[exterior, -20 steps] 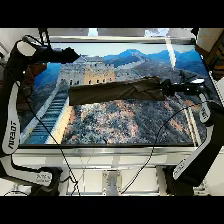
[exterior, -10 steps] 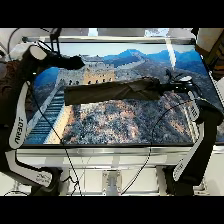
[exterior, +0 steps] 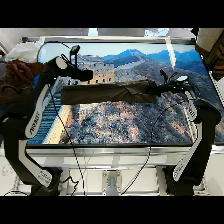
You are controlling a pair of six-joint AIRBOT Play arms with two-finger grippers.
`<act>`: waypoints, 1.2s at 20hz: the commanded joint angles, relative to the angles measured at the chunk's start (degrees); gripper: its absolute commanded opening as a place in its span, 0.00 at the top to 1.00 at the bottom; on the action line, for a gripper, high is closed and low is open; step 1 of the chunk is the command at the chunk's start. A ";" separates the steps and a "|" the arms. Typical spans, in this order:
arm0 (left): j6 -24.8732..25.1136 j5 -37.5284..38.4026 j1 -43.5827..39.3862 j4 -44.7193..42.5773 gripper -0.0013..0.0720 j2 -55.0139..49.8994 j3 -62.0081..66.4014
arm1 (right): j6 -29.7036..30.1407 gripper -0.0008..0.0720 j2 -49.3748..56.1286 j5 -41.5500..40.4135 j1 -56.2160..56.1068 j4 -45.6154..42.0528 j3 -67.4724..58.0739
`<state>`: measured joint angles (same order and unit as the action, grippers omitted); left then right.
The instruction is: Fold the shirts.
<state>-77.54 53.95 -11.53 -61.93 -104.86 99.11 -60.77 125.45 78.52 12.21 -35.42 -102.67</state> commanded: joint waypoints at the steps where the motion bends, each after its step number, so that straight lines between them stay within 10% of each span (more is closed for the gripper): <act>1: -4.35 -2.75 -3.06 -4.87 0.97 -3.41 0.04 | 2.21 0.95 -2.16 1.16 -0.04 -2.12 -0.09; 24: -13.99 -13.46 -23.34 -2.64 0.97 -13.70 3.69 | -0.70 0.95 -31.32 -2.43 -0.07 -15.02 -0.09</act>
<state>-92.58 38.79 -34.68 -65.69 -118.24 100.38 -60.38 95.57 75.61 12.21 -50.43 -102.69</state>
